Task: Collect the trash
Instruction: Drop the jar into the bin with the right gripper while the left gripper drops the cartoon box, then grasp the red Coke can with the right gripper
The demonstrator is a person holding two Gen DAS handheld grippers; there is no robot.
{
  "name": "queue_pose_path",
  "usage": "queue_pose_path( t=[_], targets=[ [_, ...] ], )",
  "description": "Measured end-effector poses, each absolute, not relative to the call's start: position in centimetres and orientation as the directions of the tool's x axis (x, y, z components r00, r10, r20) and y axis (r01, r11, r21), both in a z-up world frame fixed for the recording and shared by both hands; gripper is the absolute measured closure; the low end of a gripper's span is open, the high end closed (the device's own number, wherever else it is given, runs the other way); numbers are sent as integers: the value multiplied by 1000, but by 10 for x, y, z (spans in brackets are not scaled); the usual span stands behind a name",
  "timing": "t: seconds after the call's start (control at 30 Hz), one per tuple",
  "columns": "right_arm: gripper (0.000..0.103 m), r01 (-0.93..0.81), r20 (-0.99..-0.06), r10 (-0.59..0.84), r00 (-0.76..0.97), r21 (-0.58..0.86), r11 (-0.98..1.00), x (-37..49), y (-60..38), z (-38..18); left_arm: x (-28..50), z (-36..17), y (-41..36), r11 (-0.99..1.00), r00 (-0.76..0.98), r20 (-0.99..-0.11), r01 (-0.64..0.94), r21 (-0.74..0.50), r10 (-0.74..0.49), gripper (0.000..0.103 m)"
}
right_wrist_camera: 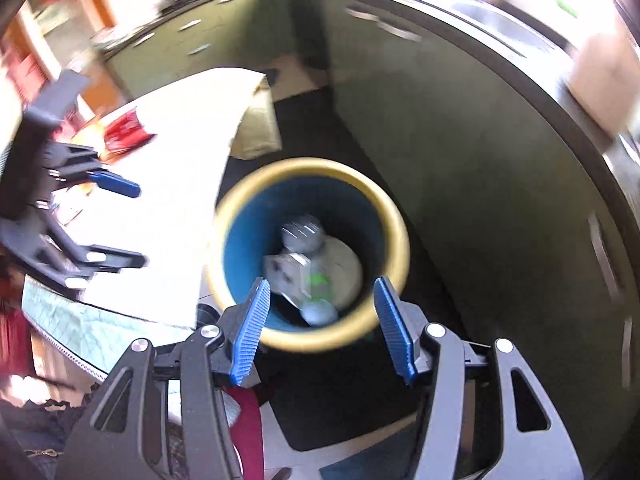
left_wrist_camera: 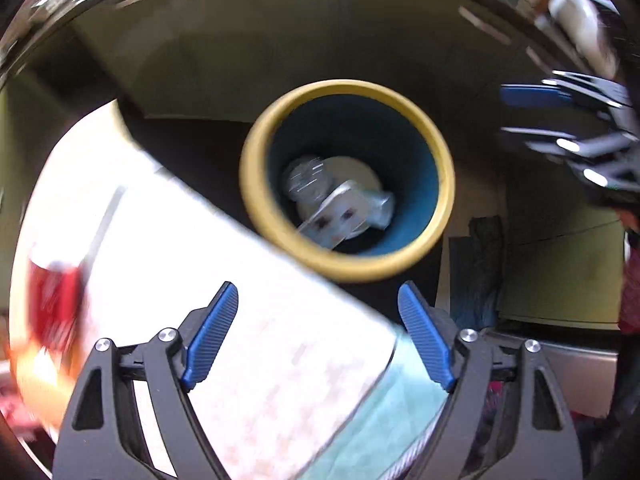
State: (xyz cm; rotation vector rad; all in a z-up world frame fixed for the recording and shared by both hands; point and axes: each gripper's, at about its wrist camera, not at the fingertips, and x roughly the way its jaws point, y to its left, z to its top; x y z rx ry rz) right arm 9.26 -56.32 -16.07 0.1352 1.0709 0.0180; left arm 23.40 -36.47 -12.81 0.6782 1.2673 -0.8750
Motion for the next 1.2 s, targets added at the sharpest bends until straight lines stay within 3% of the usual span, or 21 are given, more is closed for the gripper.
queue_pose_path(
  t=[0.17,0.27,0.4,0.57,0.8,1.13,1.17,1.2],
  targets=[
    [47,-202,-841,161,517,62,977,166,-485,-144,240,-76,-245,630,162,-970,776,10,-183,25],
    [34,-418,-801,154,579,-128,900,206,-413,-125,230,-53,-182,659,215,-962,750,52,-169,23],
    [14,-645,-737,204,645,-381,663,248,-326,-110,218,-46,-113,651,243,-955,755,77,-168,22],
    [13,-753,-768,130,627,-554,356,300,-255,-136,211,-63,-89,614,208,-967,786,77,-145,22],
    [10,-855,-864,47,502,-487,180,341,-226,-180,212,-72,-77,528,107,-976,849,-9,-188,22],
    [10,-920,-928,-103,358,-370,131,384,-218,-240,214,-94,-73,443,-4,-981,892,-91,-193,22],
    [11,-924,-930,-124,345,-360,129,387,-219,-247,216,-95,-73,438,-10,-981,894,-96,-196,22],
    [23,-927,-936,-141,324,-343,150,391,-220,-252,217,-96,-73,435,-14,-980,895,-100,-197,22]
  ],
)
